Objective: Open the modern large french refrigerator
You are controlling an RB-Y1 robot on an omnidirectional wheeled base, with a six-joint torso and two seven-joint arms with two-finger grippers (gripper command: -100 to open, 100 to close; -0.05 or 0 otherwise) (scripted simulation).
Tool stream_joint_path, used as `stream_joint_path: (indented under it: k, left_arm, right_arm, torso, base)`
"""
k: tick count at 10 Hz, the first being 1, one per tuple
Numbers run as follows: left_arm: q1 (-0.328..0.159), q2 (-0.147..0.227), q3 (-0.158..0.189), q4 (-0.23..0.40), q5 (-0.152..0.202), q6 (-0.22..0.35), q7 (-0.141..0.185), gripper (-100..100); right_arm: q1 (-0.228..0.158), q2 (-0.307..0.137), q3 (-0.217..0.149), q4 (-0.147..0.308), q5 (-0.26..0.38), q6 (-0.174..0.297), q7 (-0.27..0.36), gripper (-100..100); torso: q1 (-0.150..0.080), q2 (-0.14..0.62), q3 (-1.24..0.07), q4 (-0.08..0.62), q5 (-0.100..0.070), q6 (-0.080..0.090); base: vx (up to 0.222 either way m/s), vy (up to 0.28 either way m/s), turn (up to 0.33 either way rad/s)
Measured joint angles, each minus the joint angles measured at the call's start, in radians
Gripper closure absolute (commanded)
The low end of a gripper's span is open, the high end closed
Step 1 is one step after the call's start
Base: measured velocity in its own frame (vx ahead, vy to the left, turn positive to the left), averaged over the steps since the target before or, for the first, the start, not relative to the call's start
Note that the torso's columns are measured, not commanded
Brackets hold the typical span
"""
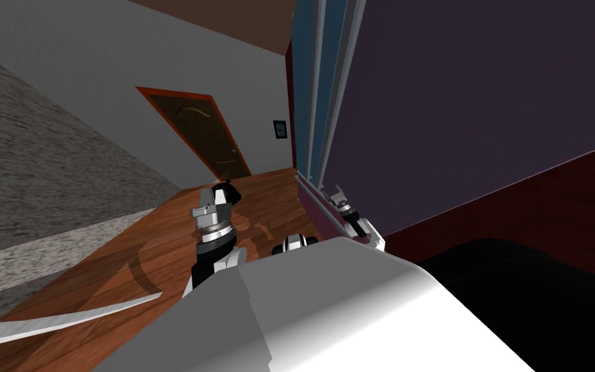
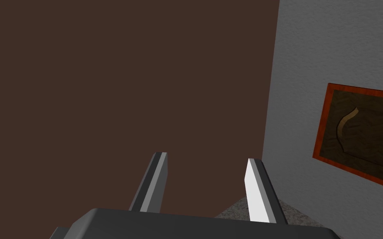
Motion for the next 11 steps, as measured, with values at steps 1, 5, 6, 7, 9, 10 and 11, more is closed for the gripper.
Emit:
stream_joint_path:
  k: [1, 5, 6, 7, 9, 10, 11]
  left_arm:
    - [0.000, 0.000, 0.000, 0.000, 0.000, 0.000, 0.000, 0]
    - [0.000, 0.000, 0.000, 0.000, 0.000, 0.000, 0.000, 0]
    - [0.000, 0.000, 0.000, 0.000, 0.000, 0.000, 0.000, 0]
    - [0.000, 0.000, 0.000, 0.000, 0.000, 0.000, 0.000, 0]
    - [0.000, 0.000, 0.000, 0.000, 0.000, 0.000, 0.000, 0]
    - [0.000, 0.000, 0.000, 0.000, 0.000, 0.000, 0.000, 0]
    - [0.000, 0.000, 0.000, 0.000, 0.000, 0.000, 0.000, 0]
  right_arm:
    - [-0.001, -0.007, -0.007, 0.013, 0.007, -0.003, 0.021, -100]
    - [-0.012, -0.030, -0.028, 0.080, 0.057, -0.006, 0.125, -100]
    - [-0.023, -0.042, -0.037, 0.109, 0.071, -0.008, 0.153, -100]
    - [-0.022, -0.044, -0.041, 0.119, 0.078, -0.010, 0.173, -100]
    - [-0.030, -0.058, -0.053, 0.155, 0.101, -0.015, 0.223, -100]
    - [-0.032, -0.065, -0.059, 0.171, 0.115, -0.015, 0.250, -100]
    - [-0.036, -0.073, -0.067, 0.194, 0.126, -0.020, 0.278, -100]
  torso:
    - [-0.001, 0.002, 0.001, 0.000, 0.000, 0.000]
    - [-0.003, 0.004, 0.002, 0.001, -0.001, 0.000]
    - [-0.001, 0.002, 0.001, 0.001, 0.000, 0.000]
    - [-0.001, 0.003, 0.001, 0.001, 0.000, 0.000]
    - [0.000, 0.001, 0.001, 0.000, 0.000, 0.000]
    - [0.000, 0.002, 0.001, 0.001, 0.000, 0.000]
    - [-0.001, 0.003, 0.002, 0.001, 0.000, 0.000]
  base:
    - [0.083, 0.055, -0.004]
    - [0.085, 0.053, -0.006]
    - [0.073, 0.050, -0.003]
    - [0.081, 0.044, -0.006]
    - [0.093, 0.068, -0.005]
    - [0.076, 0.063, -0.006]
    - [0.077, 0.059, -0.005]
